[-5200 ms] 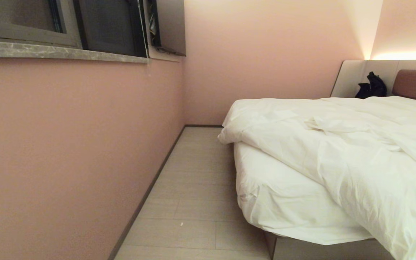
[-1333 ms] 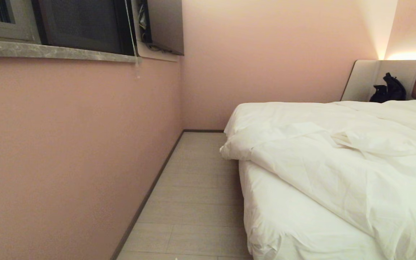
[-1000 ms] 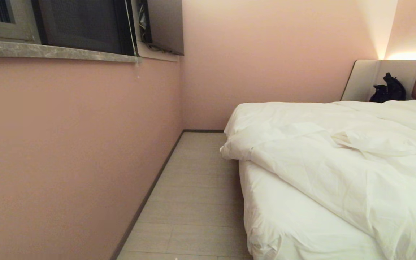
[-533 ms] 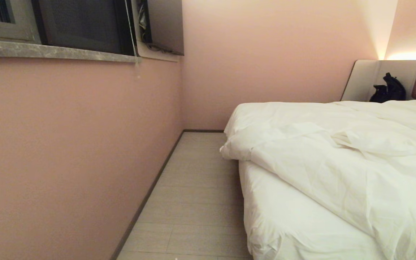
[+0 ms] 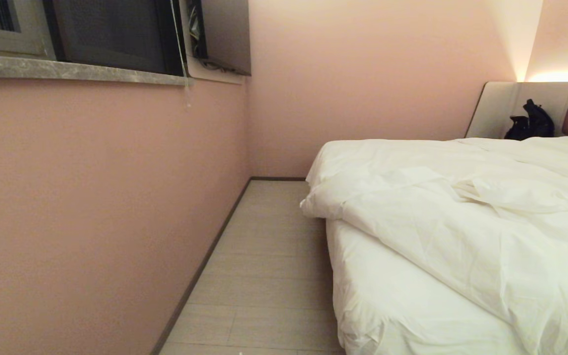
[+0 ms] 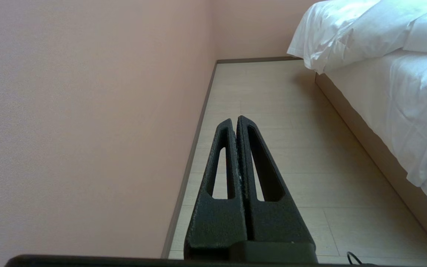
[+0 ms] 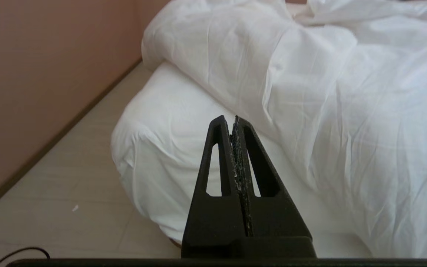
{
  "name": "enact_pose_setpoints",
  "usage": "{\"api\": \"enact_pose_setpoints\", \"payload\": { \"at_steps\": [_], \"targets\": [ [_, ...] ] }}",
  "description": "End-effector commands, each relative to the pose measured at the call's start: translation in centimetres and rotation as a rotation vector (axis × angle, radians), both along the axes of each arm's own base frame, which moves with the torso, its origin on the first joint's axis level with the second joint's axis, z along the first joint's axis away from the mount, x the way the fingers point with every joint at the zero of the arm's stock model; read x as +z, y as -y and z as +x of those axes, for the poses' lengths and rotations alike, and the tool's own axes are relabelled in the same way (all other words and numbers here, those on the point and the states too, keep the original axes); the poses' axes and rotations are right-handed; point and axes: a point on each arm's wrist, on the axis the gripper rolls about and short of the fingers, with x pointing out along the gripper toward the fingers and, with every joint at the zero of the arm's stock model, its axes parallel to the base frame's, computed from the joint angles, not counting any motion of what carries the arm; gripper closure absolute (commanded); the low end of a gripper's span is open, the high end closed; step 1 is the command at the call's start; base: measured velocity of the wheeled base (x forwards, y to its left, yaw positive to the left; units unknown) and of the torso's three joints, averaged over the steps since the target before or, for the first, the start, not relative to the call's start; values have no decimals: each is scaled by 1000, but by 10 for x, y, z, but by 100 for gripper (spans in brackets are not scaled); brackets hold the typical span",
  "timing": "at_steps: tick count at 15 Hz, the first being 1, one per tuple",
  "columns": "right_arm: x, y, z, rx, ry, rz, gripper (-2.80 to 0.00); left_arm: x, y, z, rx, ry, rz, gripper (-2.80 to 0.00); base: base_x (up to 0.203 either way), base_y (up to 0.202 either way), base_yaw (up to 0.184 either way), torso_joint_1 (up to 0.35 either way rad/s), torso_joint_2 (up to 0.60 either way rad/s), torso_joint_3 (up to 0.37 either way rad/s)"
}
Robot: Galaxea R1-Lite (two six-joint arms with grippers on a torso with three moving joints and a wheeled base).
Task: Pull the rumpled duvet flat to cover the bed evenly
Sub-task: Hold the folded corner of the quilt
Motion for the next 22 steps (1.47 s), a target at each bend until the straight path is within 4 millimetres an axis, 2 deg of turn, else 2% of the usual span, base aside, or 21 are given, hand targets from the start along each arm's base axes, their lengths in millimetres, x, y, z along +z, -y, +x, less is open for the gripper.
{"api": "enact_pose_setpoints", "payload": {
  "at_steps": [1,5,9,10,13,19,21,22],
  "targets": [
    [13,0,-5,1,39,10,0,0,0,0,1,-1,0,0,0,0,0,0,0,0],
    [50,0,-19,2,41,25,0,0,0,0,1,-1,0,0,0,0,0,0,0,0],
    [98,0,-10,-15,19,108,0,0,0,0,0,-1,0,0,0,0,0,0,0,0],
    [110,0,-2,-18,2,120,0,0,0,0,0,-1,0,0,0,0,0,0,0,0],
    [143,1,40,-55,-71,134,0,0,0,0,1,-1,0,0,0,0,0,0,0,0],
    [185,7,174,-221,-230,139,0,0,0,0,0,-1,0,0,0,0,0,0,0,0],
    [200,14,198,-284,-210,151,0,0,0,0,1,-1,0,0,0,0,0,0,0,0],
    [200,21,212,-326,-233,151,0,0,0,0,0,-1,0,0,0,0,0,0,0,0]
  ]
}}
